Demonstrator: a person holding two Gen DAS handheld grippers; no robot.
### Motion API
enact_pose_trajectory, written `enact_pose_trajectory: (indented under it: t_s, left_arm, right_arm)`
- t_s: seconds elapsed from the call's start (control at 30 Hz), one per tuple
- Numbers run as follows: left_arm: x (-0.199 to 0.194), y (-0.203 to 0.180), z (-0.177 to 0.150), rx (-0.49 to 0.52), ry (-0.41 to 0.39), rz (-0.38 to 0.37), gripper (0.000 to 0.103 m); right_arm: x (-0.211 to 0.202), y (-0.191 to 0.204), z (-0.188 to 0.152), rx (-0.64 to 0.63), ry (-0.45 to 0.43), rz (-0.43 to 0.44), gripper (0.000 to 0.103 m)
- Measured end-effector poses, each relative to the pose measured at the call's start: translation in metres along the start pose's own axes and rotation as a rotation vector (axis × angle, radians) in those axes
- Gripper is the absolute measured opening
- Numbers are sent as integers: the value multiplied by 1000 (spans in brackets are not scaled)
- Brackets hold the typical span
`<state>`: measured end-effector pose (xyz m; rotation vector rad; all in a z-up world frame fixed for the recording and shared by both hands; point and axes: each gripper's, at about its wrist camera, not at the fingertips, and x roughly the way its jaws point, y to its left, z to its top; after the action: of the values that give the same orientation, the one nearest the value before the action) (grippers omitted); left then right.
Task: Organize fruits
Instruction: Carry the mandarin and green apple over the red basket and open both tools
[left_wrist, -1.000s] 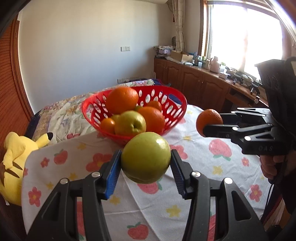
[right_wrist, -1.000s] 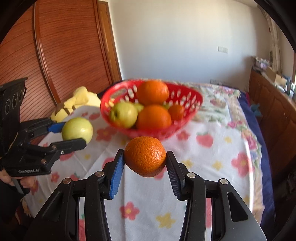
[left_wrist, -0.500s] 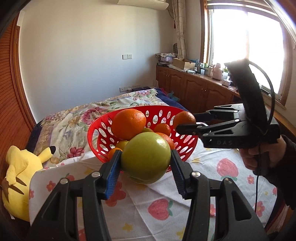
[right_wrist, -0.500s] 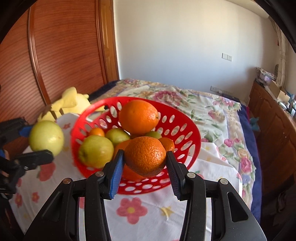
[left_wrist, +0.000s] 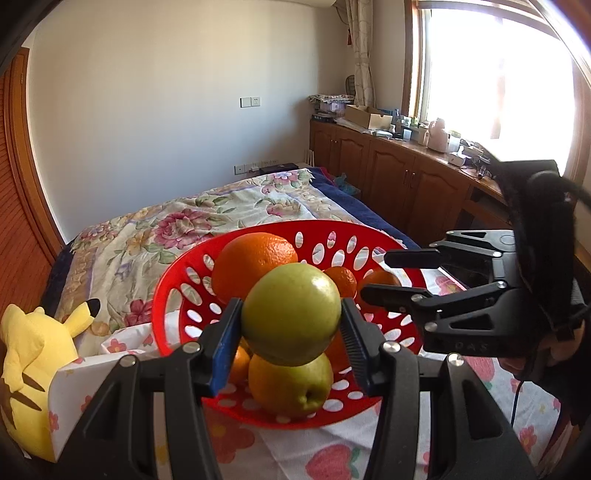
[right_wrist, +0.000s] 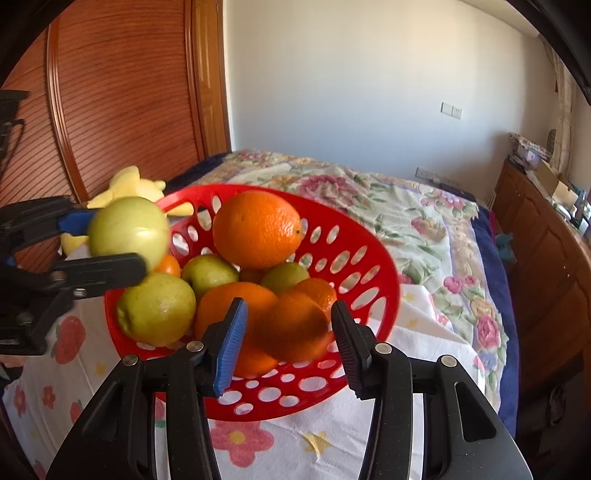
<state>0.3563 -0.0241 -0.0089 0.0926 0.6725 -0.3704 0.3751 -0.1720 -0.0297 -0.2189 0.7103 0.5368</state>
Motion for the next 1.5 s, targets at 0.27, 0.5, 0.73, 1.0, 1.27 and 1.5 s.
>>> enact_pose_trajectory:
  t_s: [0.27, 0.5, 0.73, 1.0, 1.27, 1.5]
  left_arm:
    - [30, -17, 18, 20, 46, 13, 51]
    - [59, -29, 25, 57, 111, 63, 51]
    - [70, -31, 23, 72, 152, 94, 51]
    - [63, -30, 26, 53, 113, 93, 53]
    - [32, -23, 12, -2, 56, 77, 54]
    - [-14, -22, -15, -45, -7, 82, 56]
  right_arm:
    - [-15, -12, 0, 27, -37, 16, 53]
    - [-18, -20, -2, 47, -54, 22, 53]
    - [-22, -21, -7, 52, -60, 25, 53]
    - [-23, -20, -8, 58, -62, 20, 56]
    - [-33, -14, -15, 81, -73, 9, 56]
    - [-51, 3, -27, 98, -97, -4, 56]
